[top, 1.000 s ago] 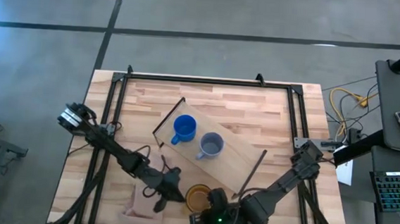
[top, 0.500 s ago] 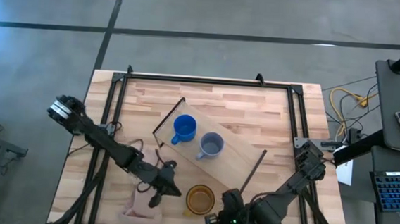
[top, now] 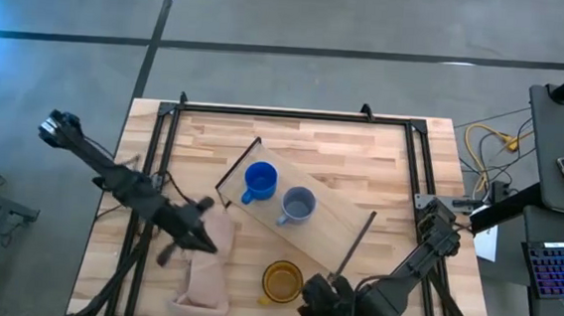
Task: Stack small to large cups/mugs on shelf
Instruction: Put the yellow mug on the shelf
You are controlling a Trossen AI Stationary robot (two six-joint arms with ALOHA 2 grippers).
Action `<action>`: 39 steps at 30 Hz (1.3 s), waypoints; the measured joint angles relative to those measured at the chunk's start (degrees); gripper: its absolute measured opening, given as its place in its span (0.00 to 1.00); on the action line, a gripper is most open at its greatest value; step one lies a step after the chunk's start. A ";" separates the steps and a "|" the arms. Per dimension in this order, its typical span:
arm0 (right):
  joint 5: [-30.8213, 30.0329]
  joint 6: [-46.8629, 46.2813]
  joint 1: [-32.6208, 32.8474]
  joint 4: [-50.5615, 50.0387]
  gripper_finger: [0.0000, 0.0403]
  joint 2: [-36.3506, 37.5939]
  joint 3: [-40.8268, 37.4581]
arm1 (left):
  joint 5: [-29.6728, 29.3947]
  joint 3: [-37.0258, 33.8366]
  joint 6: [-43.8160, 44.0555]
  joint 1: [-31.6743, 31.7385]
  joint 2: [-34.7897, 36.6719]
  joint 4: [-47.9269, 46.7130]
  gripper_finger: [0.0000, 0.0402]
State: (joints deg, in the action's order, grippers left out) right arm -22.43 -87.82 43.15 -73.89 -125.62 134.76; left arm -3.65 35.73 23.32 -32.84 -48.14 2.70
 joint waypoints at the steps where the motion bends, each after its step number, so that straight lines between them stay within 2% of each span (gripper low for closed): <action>1: -0.11 1.48 -0.24 -0.35 0.04 0.00 0.00 | -0.59 0.00 -0.12 0.00 2.46 -1.79 0.00; 6: -0.02 10.55 -2.10 -1.07 0.04 -0.62 -0.61 | -2.74 0.07 -0.10 -0.07 12.58 -15.91 0.00; 8: 1.76 14.42 -3.20 -0.89 0.04 -1.38 -0.61 | -2.74 0.09 1.23 -0.28 16.07 -25.21 0.00; 12: 5.63 17.77 -5.44 -0.82 0.04 -2.99 -0.64 | -2.67 0.01 5.29 -0.41 20.04 -35.99 0.00; 16: 4.70 18.77 -6.11 -0.79 0.04 -3.65 -0.59 | -2.91 -0.33 4.41 -0.57 24.75 -37.25 0.00; 19: 4.20 18.90 -6.66 -0.79 0.04 -3.65 -0.53 | -7.24 -0.81 1.14 -0.61 28.94 -38.20 0.00; 25: 1.11 18.24 -7.47 -0.46 0.04 -3.57 0.17 | -12.91 -1.82 0.35 -0.59 40.43 -42.34 0.00; 28: 0.20 19.37 -8.15 1.20 0.04 -3.45 0.22 | -14.79 -2.18 -4.18 -0.55 46.49 -40.96 0.00; 31: 1.74 23.55 -9.69 3.17 0.04 -3.45 0.22 | -15.41 -2.12 -7.85 -0.60 46.37 -41.25 0.00; 33: 3.34 26.86 -10.64 3.66 0.04 -3.46 0.22 | -13.26 -2.10 -8.39 -0.54 45.87 -37.60 0.00; 39: 13.81 31.52 -12.39 1.84 0.04 -3.67 0.22 | -12.58 -3.93 -7.43 -0.55 45.65 -34.66 0.00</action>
State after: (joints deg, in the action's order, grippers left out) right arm -8.62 -56.30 30.76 -72.05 -129.29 134.98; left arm -16.23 31.79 15.90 -33.39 -2.49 -31.96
